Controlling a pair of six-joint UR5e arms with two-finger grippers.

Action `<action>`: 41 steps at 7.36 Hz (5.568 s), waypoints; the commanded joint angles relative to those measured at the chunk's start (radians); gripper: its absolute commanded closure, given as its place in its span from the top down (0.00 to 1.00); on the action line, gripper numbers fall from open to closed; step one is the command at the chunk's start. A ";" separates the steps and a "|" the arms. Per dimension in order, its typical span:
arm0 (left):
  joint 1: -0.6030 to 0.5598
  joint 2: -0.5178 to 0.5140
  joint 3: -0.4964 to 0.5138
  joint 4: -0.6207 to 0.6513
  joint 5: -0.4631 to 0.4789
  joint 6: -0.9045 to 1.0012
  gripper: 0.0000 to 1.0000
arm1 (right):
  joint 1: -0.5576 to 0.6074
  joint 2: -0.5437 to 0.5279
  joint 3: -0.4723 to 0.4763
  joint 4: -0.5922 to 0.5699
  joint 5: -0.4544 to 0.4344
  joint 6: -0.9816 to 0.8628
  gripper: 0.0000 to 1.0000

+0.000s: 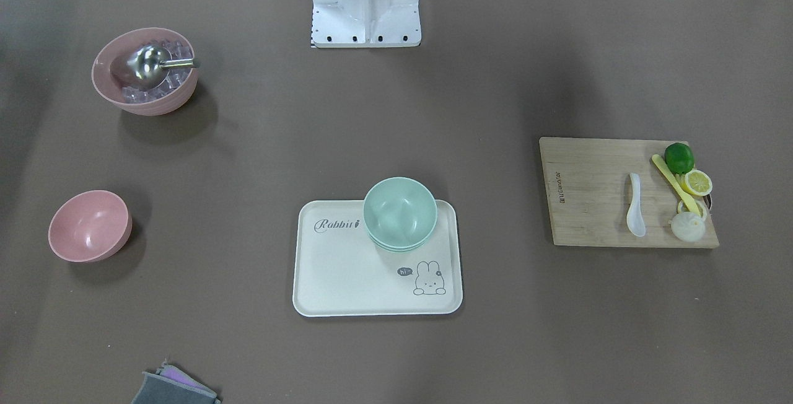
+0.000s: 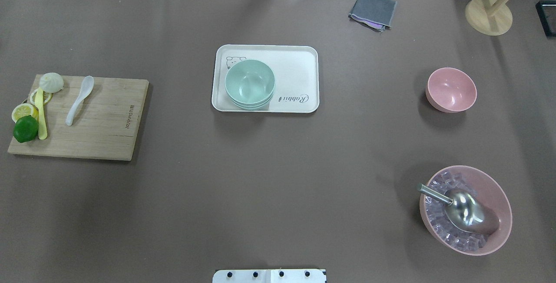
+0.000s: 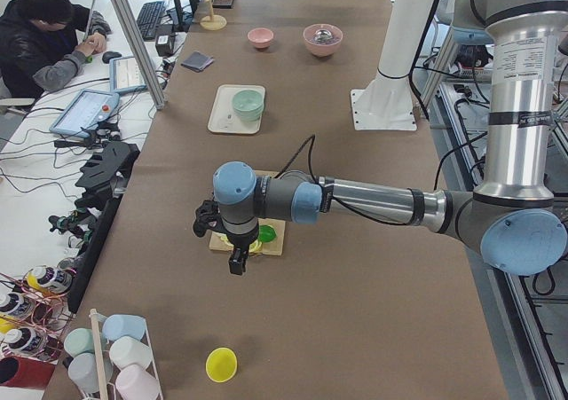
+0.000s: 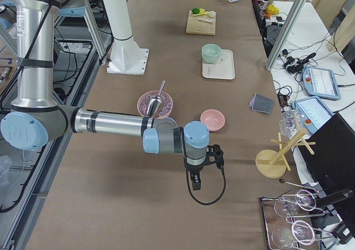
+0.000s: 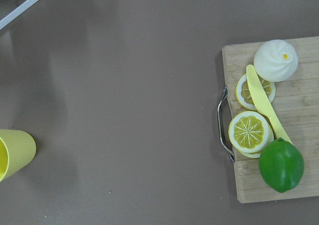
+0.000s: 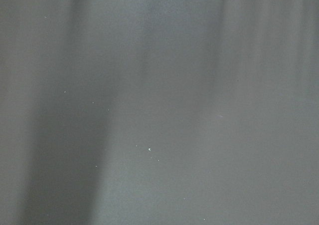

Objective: Stack pink bowl on green and place spoon

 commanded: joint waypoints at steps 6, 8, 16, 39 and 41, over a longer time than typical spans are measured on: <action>0.006 -0.043 -0.012 -0.059 0.034 -0.012 0.98 | 0.002 0.020 0.029 0.002 0.006 0.002 1.00; 0.006 -0.046 0.003 -0.256 0.037 -0.012 0.98 | 0.002 0.046 0.082 0.078 0.002 0.002 1.00; 0.073 -0.129 0.090 -0.602 0.106 -0.216 0.98 | -0.076 0.057 -0.013 0.465 0.041 0.384 1.00; 0.179 -0.171 0.181 -0.667 0.104 -0.333 0.98 | -0.591 0.536 0.041 0.292 -0.190 1.288 0.00; 0.182 -0.171 0.189 -0.665 0.104 -0.362 0.98 | -0.654 0.639 0.131 0.082 -0.239 1.382 0.00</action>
